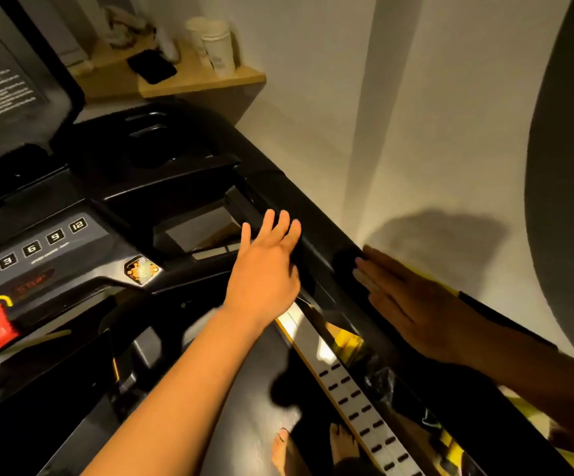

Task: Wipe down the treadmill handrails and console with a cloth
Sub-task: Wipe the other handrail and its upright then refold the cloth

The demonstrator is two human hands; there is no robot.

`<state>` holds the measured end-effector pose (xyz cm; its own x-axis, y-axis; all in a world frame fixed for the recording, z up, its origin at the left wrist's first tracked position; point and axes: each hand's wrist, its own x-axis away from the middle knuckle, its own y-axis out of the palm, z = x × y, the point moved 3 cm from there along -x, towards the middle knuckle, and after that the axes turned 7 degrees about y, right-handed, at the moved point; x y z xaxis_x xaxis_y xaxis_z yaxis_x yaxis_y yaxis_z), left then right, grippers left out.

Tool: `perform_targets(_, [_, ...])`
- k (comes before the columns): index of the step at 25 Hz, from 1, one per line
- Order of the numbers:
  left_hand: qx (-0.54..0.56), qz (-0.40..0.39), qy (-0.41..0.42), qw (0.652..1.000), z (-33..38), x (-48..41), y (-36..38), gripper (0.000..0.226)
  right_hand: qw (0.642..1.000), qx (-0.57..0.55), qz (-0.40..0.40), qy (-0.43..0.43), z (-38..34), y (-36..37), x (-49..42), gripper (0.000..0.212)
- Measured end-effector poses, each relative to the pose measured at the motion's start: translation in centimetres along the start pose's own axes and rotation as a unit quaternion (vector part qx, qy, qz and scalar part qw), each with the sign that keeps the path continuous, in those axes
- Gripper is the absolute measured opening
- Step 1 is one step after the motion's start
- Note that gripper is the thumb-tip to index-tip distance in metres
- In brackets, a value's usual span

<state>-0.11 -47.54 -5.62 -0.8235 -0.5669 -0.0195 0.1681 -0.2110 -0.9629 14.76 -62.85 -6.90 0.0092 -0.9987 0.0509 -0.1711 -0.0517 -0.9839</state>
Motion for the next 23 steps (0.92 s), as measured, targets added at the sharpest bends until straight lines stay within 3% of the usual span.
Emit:
perform_targets(1, [-0.032, -0.015, 0.006, 0.999, 0.0, -0.1, -0.3, 0.070, 0.998, -0.046, 0.022, 0.028, 0.2, -0.1, -2.1, 0.048])
perform_targets(3, [-0.048, -0.039, -0.001, 0.998, 0.2, -0.1, -1.0, 0.073, 0.995, -0.006, 0.092, 0.031, -0.2, -0.5, -9.1, 0.038])
perform_targets(6, [-0.048, -0.070, -0.015, 0.996, 0.7, -0.3, -1.5, 0.078, 0.978, -0.134, 0.067, 0.146, -1.0, -1.9, -18.0, 0.040])
perform_targets(8, [-0.062, -0.084, -0.022, 0.994, 0.7, -0.5, -1.8, 0.077, 0.968, -0.175, 0.064, 0.167, -0.5, -2.3, -18.4, 0.040])
perform_targets(13, [-0.036, -0.060, -0.042, 0.997, 1.1, -0.2, -1.4, 0.068, 0.932, -0.341, 0.063, 0.108, 1.8, 0.9, -1.5, 0.042])
perform_targets(15, [-0.048, -0.062, -0.060, 0.995, 2.1, 0.1, -0.8, 0.076, 0.893, -0.425, 0.000, 0.151, 2.9, 2.0, 6.7, 0.040])
perform_targets(16, [-0.062, -0.067, -0.057, 0.994, 2.7, 0.0, -0.5, 0.086, 0.866, -0.473, -0.014, 0.160, 2.8, 1.8, 9.7, 0.047])
perform_targets(17, [-0.073, -0.074, -0.046, 0.994, 3.4, -0.4, -0.4, 0.094, 0.863, -0.471, -0.011, 0.181, 2.8, 2.2, 12.2, 0.064])
perform_targets(18, [-0.079, -0.078, -0.029, 0.993, 4.1, -0.9, -0.3, 0.100, 0.885, -0.426, -0.009, 0.188, 2.5, 2.5, 14.6, 0.075])
perform_targets(20, [-0.080, -0.079, 0.007, 0.994, 4.7, -2.4, 0.1, 0.102, 0.920, -0.334, 0.014, 0.207, 1.2, 1.7, 16.2, 0.058])
perform_targets(23, [-0.054, -0.040, 0.044, 0.997, 4.3, -5.2, 0.5, 0.086, 0.930, -0.302, 0.050, 0.203, 0.8, 2.0, 14.6, 0.044])
